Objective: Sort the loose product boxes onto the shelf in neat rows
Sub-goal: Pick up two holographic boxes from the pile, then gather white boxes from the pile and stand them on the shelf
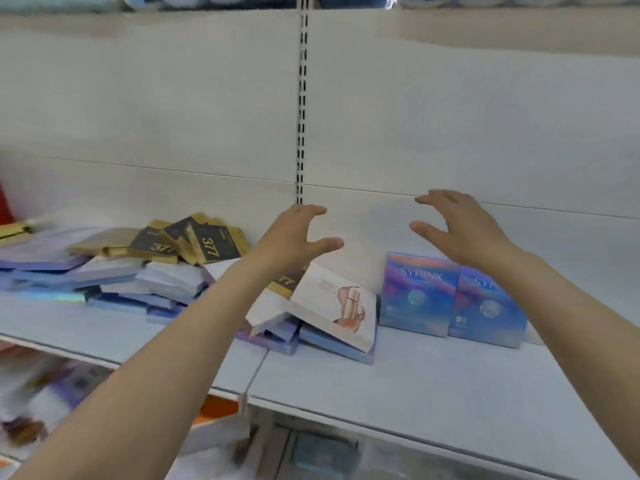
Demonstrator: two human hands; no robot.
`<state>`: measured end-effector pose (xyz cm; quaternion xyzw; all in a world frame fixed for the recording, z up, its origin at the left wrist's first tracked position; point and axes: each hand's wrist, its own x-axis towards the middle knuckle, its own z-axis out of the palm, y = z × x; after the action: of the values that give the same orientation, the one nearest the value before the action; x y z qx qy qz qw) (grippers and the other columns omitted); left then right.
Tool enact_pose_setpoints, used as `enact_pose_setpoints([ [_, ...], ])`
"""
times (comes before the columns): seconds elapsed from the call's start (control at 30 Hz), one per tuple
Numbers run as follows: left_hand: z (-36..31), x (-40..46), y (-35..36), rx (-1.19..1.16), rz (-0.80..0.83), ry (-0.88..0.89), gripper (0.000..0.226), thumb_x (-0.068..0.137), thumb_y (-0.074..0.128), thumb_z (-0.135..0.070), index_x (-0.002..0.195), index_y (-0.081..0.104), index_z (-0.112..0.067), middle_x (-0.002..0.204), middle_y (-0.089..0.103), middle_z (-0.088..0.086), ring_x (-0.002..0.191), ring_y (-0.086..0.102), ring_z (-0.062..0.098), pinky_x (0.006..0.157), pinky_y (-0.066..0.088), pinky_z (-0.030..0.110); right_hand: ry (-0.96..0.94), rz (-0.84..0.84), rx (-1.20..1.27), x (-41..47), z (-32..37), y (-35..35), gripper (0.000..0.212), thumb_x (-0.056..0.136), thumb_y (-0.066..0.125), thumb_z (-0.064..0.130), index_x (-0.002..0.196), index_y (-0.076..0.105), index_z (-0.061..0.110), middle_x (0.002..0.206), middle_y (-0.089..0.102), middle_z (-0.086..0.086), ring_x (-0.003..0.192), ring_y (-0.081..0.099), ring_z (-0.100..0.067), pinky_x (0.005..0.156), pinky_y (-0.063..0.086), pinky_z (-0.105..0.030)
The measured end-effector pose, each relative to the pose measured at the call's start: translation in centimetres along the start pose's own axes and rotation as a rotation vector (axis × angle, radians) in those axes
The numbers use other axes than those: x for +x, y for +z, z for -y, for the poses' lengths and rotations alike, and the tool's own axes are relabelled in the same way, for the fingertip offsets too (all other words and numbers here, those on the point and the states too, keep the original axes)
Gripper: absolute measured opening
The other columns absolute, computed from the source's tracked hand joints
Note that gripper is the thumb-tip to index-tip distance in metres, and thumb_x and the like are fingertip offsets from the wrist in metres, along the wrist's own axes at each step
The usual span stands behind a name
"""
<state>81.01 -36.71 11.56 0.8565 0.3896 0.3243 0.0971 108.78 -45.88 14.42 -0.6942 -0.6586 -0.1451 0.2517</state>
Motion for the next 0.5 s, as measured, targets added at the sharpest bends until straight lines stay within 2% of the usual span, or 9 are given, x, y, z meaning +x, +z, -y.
enact_pose_setpoints([
  [0.13, 4.7, -6.4, -9.0, -0.276, -0.016, -0.059, 0.075, 0.077, 0.066, -0.064, 0.142, 0.040, -0.037, 0.147, 0.041, -0.013, 0.130, 0.042, 0.008, 0.105, 0.041, 0.037, -0.106, 0.017, 0.223, -0.7, 11.4, -0.2, 0.053, 0.093, 0.059, 0.047, 0.143, 0.048, 0.030, 0.153, 0.039, -0.001, 0.141, 0.035, -0.015, 0.111, 0.023, -0.024],
  [0.2, 7.4, -9.7, -12.7, -0.372, -0.034, -0.092, 0.077, 0.073, 0.070, -0.062, 0.140, 0.042, -0.039, 0.145, 0.044, -0.013, 0.128, 0.045, 0.008, 0.102, 0.044, 0.036, -0.146, 0.036, 0.323, -1.7, 16.6, 0.5, 0.055, 0.091, 0.058, 0.051, 0.143, 0.046, 0.035, 0.152, 0.040, 0.005, 0.139, 0.037, -0.011, 0.115, 0.027, -0.030],
  [0.3, 11.6, -14.5, -16.9, -0.382, -0.062, -0.129, 0.082, 0.066, 0.074, -0.066, 0.138, 0.044, -0.040, 0.141, 0.048, -0.012, 0.128, 0.047, 0.008, 0.101, 0.047, 0.036, -0.183, 0.088, 0.420, -2.7, 23.4, 2.4, 0.061, 0.087, 0.054, 0.062, 0.143, 0.042, 0.041, 0.152, 0.038, 0.013, 0.138, 0.037, -0.008, 0.115, 0.033, -0.041],
  [0.43, 16.6, -19.4, -20.4, -0.376, -0.075, -0.163, 0.079, 0.066, 0.076, -0.064, 0.136, 0.046, -0.041, 0.136, 0.051, -0.015, 0.126, 0.047, 0.000, 0.105, 0.045, 0.036, -0.238, 0.142, 0.506, -3.0, 31.2, 5.5, 0.072, 0.078, 0.047, 0.077, 0.142, 0.041, 0.046, 0.150, 0.039, 0.018, 0.135, 0.038, -0.004, 0.113, 0.035, -0.039],
  [0.5, 18.9, -21.0, -22.1, -0.373, -0.093, -0.183, 0.078, 0.067, 0.076, -0.063, 0.136, 0.046, -0.041, 0.136, 0.052, -0.016, 0.125, 0.047, -0.002, 0.105, 0.045, 0.036, -0.256, 0.175, 0.534, -2.5, 34.6, 7.1, 0.068, 0.080, 0.050, 0.074, 0.142, 0.041, 0.045, 0.149, 0.041, 0.016, 0.134, 0.040, -0.005, 0.112, 0.035, -0.036],
])
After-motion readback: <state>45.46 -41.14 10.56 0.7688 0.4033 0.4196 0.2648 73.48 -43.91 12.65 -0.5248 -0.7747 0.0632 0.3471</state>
